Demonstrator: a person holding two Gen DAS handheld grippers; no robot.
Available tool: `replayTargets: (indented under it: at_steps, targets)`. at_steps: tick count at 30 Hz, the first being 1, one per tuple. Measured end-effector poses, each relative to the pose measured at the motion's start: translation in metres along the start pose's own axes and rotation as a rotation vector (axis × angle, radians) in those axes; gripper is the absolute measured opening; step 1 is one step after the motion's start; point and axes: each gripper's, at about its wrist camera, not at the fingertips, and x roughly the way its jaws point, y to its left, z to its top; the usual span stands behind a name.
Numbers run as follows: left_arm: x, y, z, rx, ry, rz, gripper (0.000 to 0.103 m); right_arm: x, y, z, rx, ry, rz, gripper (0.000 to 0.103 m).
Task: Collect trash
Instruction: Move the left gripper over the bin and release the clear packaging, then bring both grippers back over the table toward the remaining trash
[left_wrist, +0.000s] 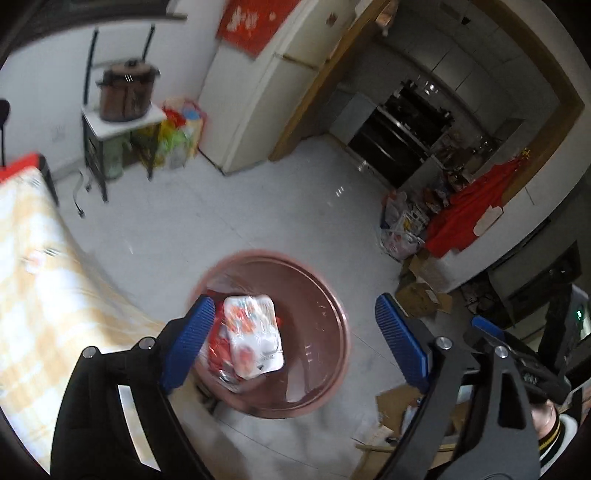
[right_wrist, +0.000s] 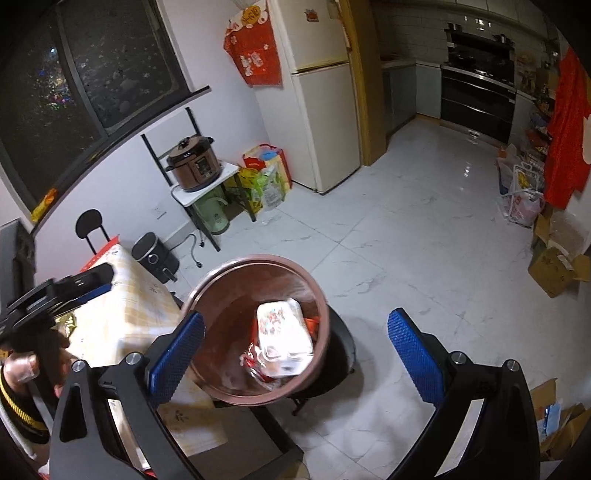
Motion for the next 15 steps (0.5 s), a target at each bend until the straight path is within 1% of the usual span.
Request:
replayTargets:
  at_steps: [1,3,5,10,11,13,14,15]
  targets:
    - [-0.011,0.003,-0.002,0.007,-0.013,0.014,0.089,0.001,0.004,0.001,-0.003,-0.002,0.010,0.098]
    - [-0.041,0.014,-0.009,0.013,-0.056,0.068,0.096,0.006,0.016,0.003,-0.012,-0.005,0.044,0.098]
    - [-0.069,0.025,-0.016,0.008,-0.103,0.124,0.096,0.011,0.031,0.005,-0.024,-0.005,0.076,0.098]
    - [-0.160,0.071,-0.045,-0.068,-0.202,0.336,0.097,0.033,0.093,0.008,-0.105,0.015,0.199,0.098]
    - [-0.184,0.084,-0.056,-0.099,-0.224,0.405,0.097,0.038,0.108,0.007,-0.123,0.024,0.226,0.098]
    - [-0.222,0.106,-0.071,-0.148,-0.260,0.495,0.097,0.047,0.140,0.005,-0.160,0.044,0.275,0.098]
    - [-0.250,0.119,-0.086,-0.191,-0.290,0.559,0.097,0.049,0.150,0.005,-0.172,0.052,0.291,0.098]
    - [-0.267,0.129,-0.095,-0.217,-0.305,0.594,0.097,0.053,0.169,0.001,-0.198,0.068,0.315,0.098]
